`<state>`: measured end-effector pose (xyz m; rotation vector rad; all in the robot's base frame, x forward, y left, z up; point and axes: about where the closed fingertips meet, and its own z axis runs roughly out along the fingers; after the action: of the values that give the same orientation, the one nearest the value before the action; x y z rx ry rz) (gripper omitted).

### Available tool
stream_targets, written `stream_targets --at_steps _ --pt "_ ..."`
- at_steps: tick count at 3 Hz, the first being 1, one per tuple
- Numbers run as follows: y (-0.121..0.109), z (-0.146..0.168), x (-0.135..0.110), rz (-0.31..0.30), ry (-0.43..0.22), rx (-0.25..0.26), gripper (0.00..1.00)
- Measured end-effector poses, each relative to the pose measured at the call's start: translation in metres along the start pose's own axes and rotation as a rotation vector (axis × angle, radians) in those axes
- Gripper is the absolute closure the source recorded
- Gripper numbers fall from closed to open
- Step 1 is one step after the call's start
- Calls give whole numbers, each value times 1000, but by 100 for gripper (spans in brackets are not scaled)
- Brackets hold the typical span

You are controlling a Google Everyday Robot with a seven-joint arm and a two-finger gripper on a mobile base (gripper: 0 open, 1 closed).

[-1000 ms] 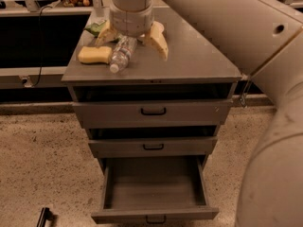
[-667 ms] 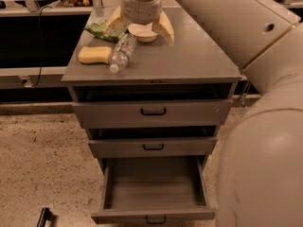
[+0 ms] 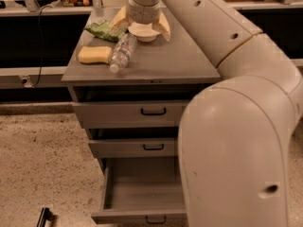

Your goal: Place water bottle into bottom drawer

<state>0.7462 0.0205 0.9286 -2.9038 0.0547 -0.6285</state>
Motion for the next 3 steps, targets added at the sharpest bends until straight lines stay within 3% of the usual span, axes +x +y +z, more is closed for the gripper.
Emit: stream_targets --at_steps 1,3 --pt "-3 39 10 27 -5 -1 12" --pt "-20 78 13 70 -27 20 16"
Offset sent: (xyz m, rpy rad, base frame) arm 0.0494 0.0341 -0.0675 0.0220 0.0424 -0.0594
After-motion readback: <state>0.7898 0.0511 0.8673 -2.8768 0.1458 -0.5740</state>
